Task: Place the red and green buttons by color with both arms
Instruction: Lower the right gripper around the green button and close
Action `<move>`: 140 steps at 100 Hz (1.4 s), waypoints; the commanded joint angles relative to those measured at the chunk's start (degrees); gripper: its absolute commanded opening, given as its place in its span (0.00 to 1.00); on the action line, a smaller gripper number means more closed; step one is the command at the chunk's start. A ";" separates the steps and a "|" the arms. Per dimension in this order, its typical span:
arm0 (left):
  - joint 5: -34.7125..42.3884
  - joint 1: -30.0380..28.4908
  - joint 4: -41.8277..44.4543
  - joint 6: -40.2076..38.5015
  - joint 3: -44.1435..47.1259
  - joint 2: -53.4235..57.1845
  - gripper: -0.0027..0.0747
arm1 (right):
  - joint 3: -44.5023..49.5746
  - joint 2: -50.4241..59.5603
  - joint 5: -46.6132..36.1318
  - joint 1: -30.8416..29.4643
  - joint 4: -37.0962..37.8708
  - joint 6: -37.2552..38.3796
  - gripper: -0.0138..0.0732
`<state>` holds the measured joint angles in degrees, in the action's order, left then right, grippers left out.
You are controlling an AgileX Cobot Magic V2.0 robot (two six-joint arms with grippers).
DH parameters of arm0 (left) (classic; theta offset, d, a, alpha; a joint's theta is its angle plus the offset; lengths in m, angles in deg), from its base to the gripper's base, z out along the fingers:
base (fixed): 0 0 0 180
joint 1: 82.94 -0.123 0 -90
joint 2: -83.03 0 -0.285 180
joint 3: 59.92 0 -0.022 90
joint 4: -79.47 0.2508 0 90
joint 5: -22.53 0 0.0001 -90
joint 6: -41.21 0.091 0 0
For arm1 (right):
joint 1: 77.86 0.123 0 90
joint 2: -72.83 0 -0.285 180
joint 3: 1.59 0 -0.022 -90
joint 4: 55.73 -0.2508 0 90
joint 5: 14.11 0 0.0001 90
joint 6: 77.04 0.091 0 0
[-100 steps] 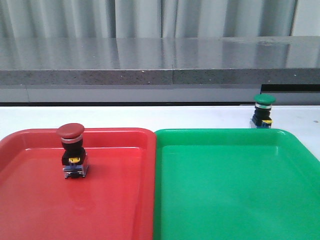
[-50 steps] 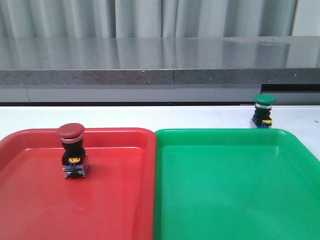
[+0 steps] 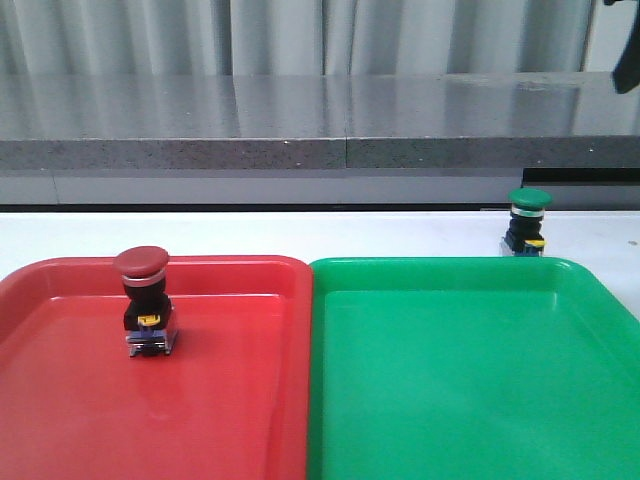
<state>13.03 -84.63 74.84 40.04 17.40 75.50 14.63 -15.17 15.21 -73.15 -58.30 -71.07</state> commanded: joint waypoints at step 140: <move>4.49 -0.17 -0.55 -0.02 0.65 1.81 0.01 | -25.64 -28.12 13.19 3.13 -2.62 -0.24 0.47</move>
<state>13.03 -84.63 74.84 40.04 17.40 75.50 -9.08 -46.10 30.37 -70.00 -60.60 -70.94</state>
